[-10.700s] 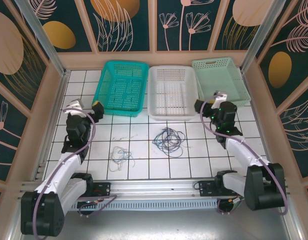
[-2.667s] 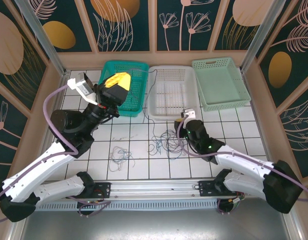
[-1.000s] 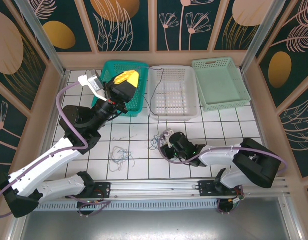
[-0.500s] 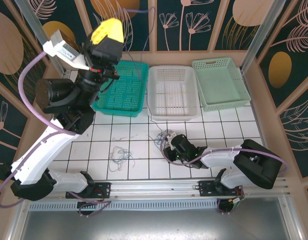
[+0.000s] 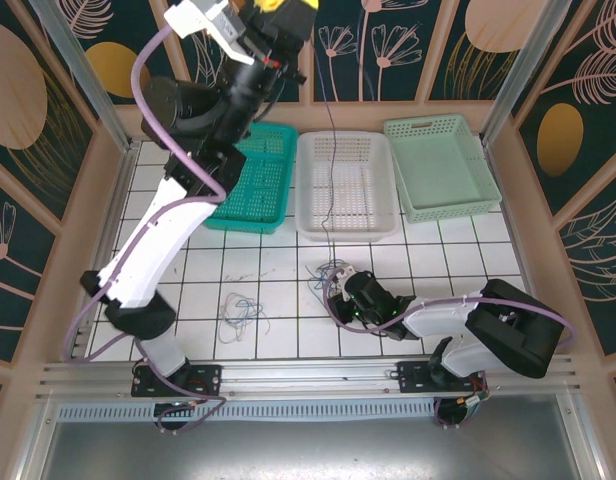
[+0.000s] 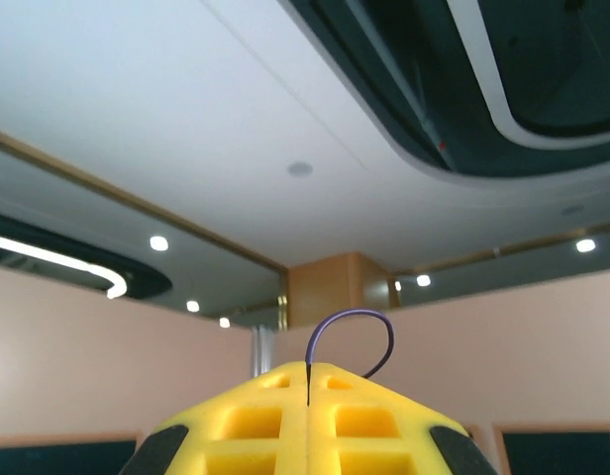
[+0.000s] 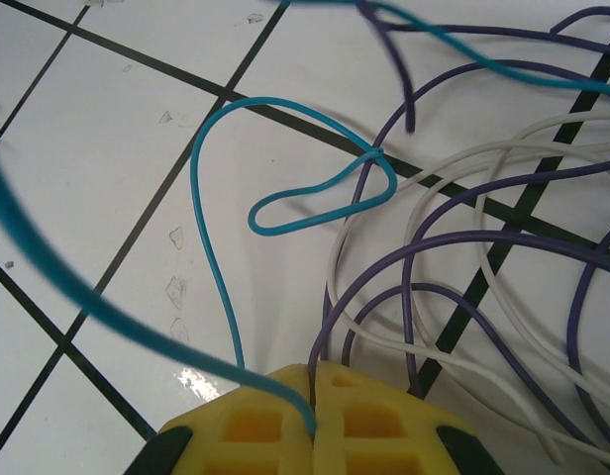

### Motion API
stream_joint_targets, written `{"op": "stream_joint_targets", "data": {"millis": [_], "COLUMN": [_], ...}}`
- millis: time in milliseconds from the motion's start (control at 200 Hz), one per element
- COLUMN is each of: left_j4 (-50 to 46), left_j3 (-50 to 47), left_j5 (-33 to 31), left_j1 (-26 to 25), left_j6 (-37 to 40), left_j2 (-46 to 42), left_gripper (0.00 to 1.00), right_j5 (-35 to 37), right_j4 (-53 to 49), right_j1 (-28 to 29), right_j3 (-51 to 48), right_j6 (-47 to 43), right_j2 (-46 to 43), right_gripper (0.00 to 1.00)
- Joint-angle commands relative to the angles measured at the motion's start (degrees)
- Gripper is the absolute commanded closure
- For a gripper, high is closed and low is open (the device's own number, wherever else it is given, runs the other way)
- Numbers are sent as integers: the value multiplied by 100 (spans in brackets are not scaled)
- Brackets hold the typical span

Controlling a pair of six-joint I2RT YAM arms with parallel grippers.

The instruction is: Untangle the cables

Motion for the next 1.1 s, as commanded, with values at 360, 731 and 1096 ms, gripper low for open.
{"op": "stream_joint_targets", "data": {"millis": [360, 731, 1096], "left_j4": [1370, 1291, 1643], "left_j3": [-1276, -492, -1514], "left_j5": [334, 438, 541], "left_j1": [384, 381, 382], "left_j6": [-820, -999, -1063], "left_j2": [331, 909, 252], "left_gripper": [100, 100, 100], "right_j5": [-207, -251, 351], "right_j4": [-435, -824, -1887], "right_j1": [62, 101, -111], "right_j3": [239, 522, 450], "right_j6": [-7, -72, 89], "right_j2": [-717, -533, -2854], "right_gripper": [100, 88, 19]}}
